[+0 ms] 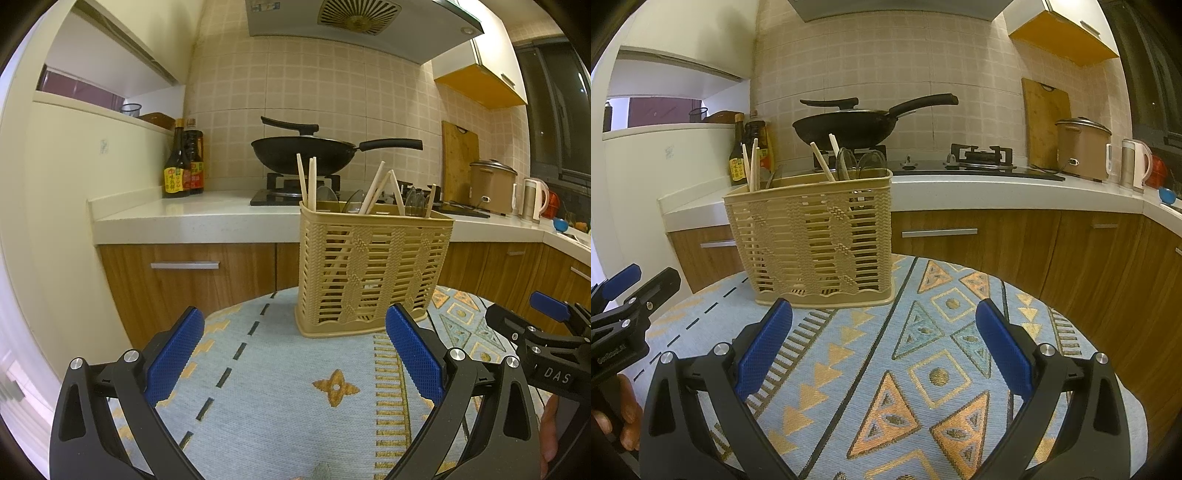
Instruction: Organize utensils
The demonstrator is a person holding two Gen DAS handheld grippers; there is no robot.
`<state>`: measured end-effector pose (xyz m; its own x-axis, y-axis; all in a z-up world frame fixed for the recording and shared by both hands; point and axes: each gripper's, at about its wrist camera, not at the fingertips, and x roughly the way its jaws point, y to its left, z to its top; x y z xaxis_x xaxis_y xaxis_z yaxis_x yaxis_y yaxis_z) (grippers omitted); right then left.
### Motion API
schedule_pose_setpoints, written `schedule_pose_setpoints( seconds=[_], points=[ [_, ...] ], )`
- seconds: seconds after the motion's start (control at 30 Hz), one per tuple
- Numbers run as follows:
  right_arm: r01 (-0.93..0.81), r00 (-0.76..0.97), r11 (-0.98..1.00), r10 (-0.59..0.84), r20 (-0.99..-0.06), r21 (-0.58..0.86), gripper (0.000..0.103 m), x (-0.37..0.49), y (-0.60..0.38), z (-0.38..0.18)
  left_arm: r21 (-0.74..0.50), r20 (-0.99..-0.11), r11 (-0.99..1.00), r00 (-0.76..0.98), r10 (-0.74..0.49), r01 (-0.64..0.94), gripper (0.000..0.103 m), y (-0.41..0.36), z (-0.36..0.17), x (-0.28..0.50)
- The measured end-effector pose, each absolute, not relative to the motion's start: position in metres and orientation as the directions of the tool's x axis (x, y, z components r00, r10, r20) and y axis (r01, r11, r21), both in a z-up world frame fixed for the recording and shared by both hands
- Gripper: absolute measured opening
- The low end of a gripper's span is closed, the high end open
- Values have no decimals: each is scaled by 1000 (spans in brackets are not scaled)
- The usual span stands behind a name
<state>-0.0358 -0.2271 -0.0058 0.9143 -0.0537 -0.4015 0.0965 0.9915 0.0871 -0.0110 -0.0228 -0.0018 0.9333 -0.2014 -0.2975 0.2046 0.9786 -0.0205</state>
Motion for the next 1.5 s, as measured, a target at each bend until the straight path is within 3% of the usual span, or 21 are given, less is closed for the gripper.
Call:
schedule_pose_setpoints(
  seconds=[1.5],
  points=[
    [95,912,992,-53,-408,83,95,-33,-228,-8,-26,-290,981,938,-192,193,95,-22,1,-15]
  ],
)
